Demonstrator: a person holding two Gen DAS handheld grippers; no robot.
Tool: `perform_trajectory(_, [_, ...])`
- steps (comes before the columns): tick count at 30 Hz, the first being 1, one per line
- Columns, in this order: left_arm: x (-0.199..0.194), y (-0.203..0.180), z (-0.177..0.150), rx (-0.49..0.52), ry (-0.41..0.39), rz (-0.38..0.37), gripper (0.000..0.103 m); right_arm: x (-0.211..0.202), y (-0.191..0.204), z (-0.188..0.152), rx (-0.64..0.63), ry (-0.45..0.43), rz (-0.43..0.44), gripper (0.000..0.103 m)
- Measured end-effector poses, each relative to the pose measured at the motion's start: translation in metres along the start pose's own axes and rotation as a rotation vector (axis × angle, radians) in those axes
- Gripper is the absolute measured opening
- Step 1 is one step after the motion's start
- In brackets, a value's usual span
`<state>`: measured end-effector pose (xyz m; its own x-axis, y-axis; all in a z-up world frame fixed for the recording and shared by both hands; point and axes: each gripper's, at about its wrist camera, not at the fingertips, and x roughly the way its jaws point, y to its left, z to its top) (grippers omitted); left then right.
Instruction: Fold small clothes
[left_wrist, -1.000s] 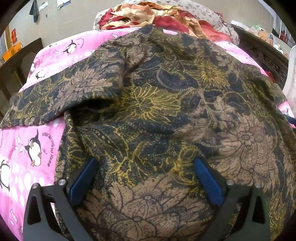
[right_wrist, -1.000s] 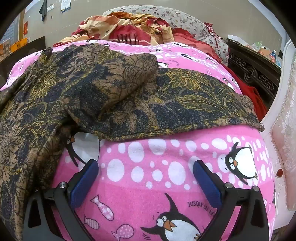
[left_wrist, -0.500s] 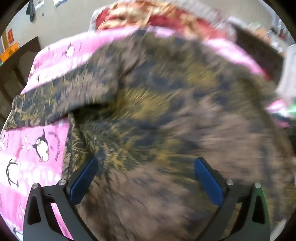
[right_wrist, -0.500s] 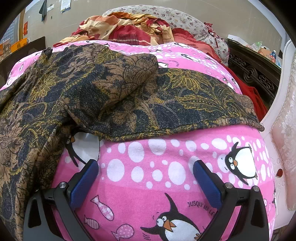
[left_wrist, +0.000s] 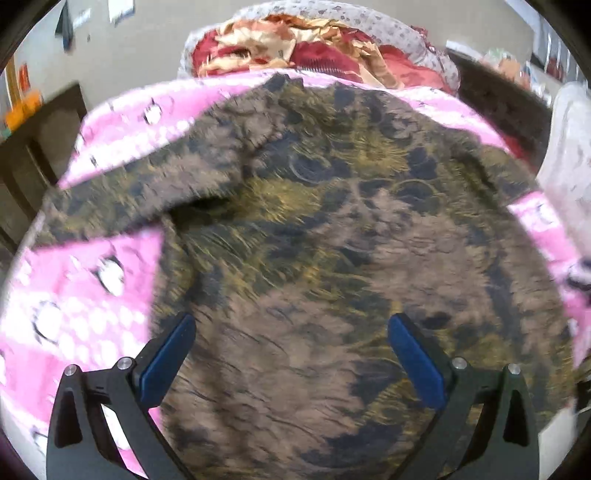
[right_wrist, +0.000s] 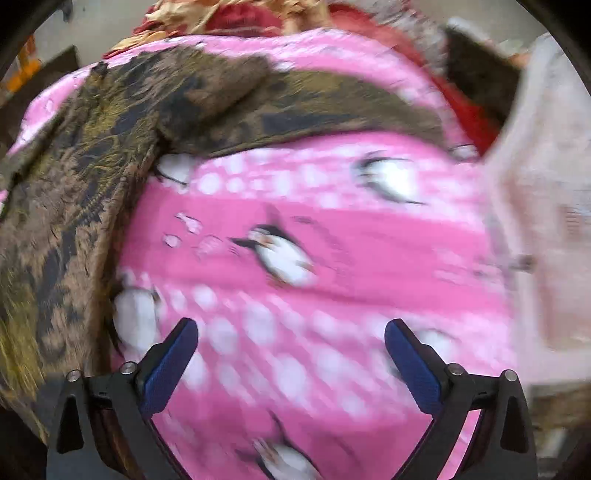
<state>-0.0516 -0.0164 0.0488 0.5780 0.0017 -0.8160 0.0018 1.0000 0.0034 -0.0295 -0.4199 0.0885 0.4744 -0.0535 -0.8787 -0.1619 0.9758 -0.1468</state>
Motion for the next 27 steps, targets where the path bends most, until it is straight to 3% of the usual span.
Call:
perform_trajectory(3, [0.004, 0.005, 0.007, -0.02, 0.015, 0.008, 0.103, -0.05, 0.028, 0.022, 0.01, -0.166, 0.159, 0.102])
perform_trajectory(5, [0.004, 0.005, 0.01, -0.034, 0.012, 0.004, 0.103, -0.063, 0.063, 0.04, 0.003, -0.224, 0.312, 0.103])
perform_trajectory(7, [0.007, 0.006, 0.007, -0.046, 0.029, 0.006, 0.103, -0.054, 0.098, 0.054, 0.001, -0.215, 0.406, 0.103])
perform_trajectory(10, [0.006, 0.011, 0.002, -0.075, 0.034, -0.035, 0.103, -0.011, 0.139, 0.063, -0.03, -0.118, 0.525, 0.099])
perform_trajectory(12, [0.006, 0.014, -0.002, -0.089, 0.034, -0.049, 0.103, 0.016, 0.146, 0.059, -0.071, -0.103, 0.438, 0.087])
perform_trajectory(15, [0.013, 0.016, -0.005, -0.109, 0.049, -0.079, 0.103, 0.052, 0.11, 0.044, 0.052, -0.033, 0.34, 0.087])
perform_trajectory(17, [0.02, 0.014, -0.004, -0.111, 0.049, -0.075, 0.103, 0.052, 0.092, 0.028, 0.068, -0.086, 0.325, 0.087])
perform_trajectory(19, [0.03, 0.01, -0.001, -0.097, 0.043, -0.067, 0.103, 0.046, 0.101, 0.017, -0.001, -0.095, 0.281, 0.089])
perform_trajectory(20, [0.036, 0.007, 0.0, -0.08, 0.033, -0.053, 0.103, 0.046, 0.109, 0.013, -0.042, -0.083, 0.231, 0.101])
perform_trajectory(23, [0.057, 0.004, -0.003, -0.061, 0.078, -0.033, 0.103, 0.05, 0.107, 0.003, -0.006, -0.075, 0.239, 0.103])
perform_trajectory(27, [0.056, 0.001, -0.007, -0.051, 0.05, -0.018, 0.103, 0.053, 0.102, 0.001, 0.013, -0.037, 0.236, 0.103])
